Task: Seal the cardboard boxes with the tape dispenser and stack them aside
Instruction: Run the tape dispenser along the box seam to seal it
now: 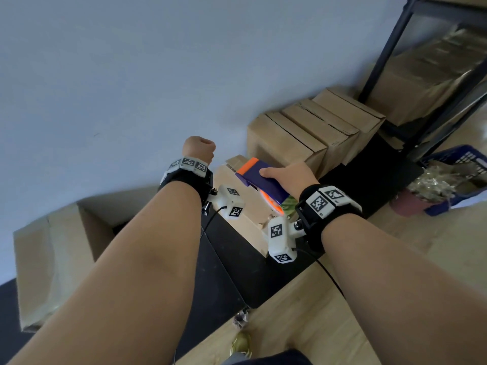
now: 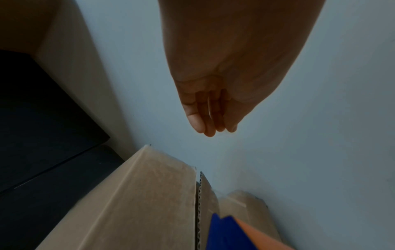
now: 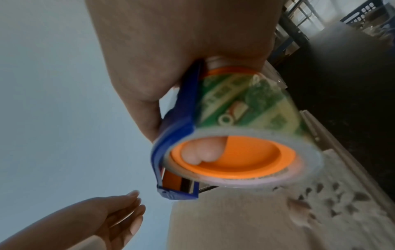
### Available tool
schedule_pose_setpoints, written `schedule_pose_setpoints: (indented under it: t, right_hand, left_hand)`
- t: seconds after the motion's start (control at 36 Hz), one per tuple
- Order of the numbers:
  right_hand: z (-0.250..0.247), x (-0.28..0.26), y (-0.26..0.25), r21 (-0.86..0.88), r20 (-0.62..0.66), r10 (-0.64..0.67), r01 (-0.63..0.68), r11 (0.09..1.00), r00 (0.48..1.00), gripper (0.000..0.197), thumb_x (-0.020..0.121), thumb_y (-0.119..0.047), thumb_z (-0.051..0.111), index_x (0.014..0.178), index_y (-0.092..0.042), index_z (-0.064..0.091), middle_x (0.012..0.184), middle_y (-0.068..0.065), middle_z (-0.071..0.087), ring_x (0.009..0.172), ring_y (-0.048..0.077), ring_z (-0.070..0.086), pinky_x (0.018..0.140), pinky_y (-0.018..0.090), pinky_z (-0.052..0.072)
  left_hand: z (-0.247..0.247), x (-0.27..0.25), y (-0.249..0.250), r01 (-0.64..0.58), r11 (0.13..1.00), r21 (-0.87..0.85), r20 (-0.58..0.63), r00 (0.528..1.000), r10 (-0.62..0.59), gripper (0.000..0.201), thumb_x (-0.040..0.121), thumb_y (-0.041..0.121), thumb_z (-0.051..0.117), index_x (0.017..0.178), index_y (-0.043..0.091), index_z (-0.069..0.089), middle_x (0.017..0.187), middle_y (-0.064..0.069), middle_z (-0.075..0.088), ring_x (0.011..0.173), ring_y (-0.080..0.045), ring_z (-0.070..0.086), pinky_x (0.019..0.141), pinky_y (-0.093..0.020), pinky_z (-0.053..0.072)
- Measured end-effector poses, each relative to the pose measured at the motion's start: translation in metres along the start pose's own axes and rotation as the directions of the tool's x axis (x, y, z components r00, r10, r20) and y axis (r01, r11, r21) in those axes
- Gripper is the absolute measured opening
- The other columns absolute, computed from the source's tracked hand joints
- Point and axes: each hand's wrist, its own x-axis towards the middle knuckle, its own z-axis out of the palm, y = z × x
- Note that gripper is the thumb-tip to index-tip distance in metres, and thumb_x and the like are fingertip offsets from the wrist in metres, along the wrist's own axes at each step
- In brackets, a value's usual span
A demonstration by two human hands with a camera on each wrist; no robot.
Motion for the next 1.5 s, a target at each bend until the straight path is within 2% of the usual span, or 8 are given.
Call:
schedule_pose_setpoints:
  t: [0.31,0.61,0.75,0.86,1.11,1.25,1.33,1.5]
  right_hand:
    - [0.013,0.013,0.004,-0.119,-0.013,0.037,-0.038,0.992,0.999,0.041,0.079,-0.042,0.074,0.067,-0.010,0.052,0.067,0.002,0.057,0.059,0.015,0.055,0.055,0.026,0.043]
    - [0.016,0.021,0.003,-0.131,0.002,0.080,-0.079,0.988,0.997,0.041,0.079,-0.043,0.074,0.068,-0.011,0.051,0.068,0.002,0.057,0.060,0.014,0.055,0.062,0.028,0.045]
    - [0.017,0.024,0.003,-0.111,0.006,0.104,-0.102,0.988,0.995,0.042,0.077,-0.045,0.076,0.070,-0.013,0.050,0.073,0.002,0.059,0.069,0.018,0.060,0.072,0.031,0.050]
    - [0.018,0.025,0.004,-0.103,0.008,0.114,-0.112,0.988,0.993,0.041,0.076,-0.045,0.076,0.072,-0.012,0.051,0.072,0.002,0.059,0.066,0.015,0.058,0.062,0.027,0.046]
    - [0.021,0.024,0.003,-0.109,0.004,0.117,-0.116,0.987,0.993,0.042,0.077,-0.045,0.076,0.070,-0.013,0.050,0.071,0.002,0.057,0.070,0.019,0.059,0.067,0.028,0.046]
    - [0.022,0.022,0.002,-0.101,0.012,0.124,-0.122,0.987,0.992,0.042,0.077,-0.044,0.075,0.069,-0.011,0.051,0.069,0.002,0.057,0.062,0.015,0.055,0.058,0.027,0.042]
    - [0.021,0.022,0.001,-0.091,0.023,0.130,-0.128,0.988,0.991,0.043,0.078,-0.044,0.075,0.074,-0.008,0.053,0.071,0.002,0.057,0.063,0.015,0.054,0.054,0.025,0.040]
    - [0.010,0.014,-0.003,0.016,0.103,0.155,-0.157,0.987,0.983,0.034,0.086,-0.026,0.072,0.069,-0.005,0.051,0.058,0.005,0.056,0.045,0.013,0.051,0.030,0.013,0.032]
  left_hand:
    - [0.016,0.014,-0.025,0.019,0.990,0.140,0.051,0.998,-0.026,0.022,0.092,0.010,0.050,0.104,0.007,0.068,0.105,-0.014,0.069,0.100,-0.029,0.064,0.085,-0.034,0.051]
    - [0.035,0.027,-0.042,0.089,0.996,0.024,0.090,0.992,-0.090,0.017,0.089,0.004,0.045,0.080,0.011,0.058,0.095,-0.012,0.074,0.092,-0.027,0.069,0.085,-0.040,0.056]
    - [0.039,0.030,-0.045,0.051,0.976,0.212,0.187,0.978,-0.092,0.025,0.094,0.006,0.049,0.111,0.005,0.068,0.115,-0.012,0.068,0.107,-0.026,0.063,0.060,-0.016,0.045]
    - [0.033,0.019,-0.035,-0.019,0.882,0.470,0.258,0.959,-0.117,0.023,0.093,0.016,0.052,0.112,0.013,0.064,0.113,-0.005,0.066,0.107,-0.024,0.062,0.078,-0.023,0.043]
    - [0.038,0.023,-0.052,-0.014,0.830,0.558,0.303,0.934,-0.189,0.027,0.098,0.002,0.038,0.122,-0.006,0.048,0.126,-0.026,0.053,0.116,-0.037,0.051,0.095,-0.038,0.038]
    - [0.038,0.025,-0.061,-0.043,0.882,0.470,0.207,0.976,-0.063,0.027,0.097,0.024,0.044,0.078,0.007,0.054,0.079,-0.009,0.055,0.092,-0.029,0.056,0.069,-0.029,0.038]
    - [0.042,0.022,-0.057,-0.150,0.871,0.467,0.081,0.989,0.127,0.019,0.091,0.019,0.051,0.102,0.011,0.065,0.107,-0.006,0.060,0.100,-0.026,0.058,0.080,-0.030,0.042]
    - [0.053,-0.009,-0.062,-0.452,0.652,0.609,0.297,0.892,0.341,0.038,0.080,0.001,0.045,0.108,0.015,0.067,0.129,-0.001,0.052,0.117,-0.023,0.047,0.093,-0.036,0.045]
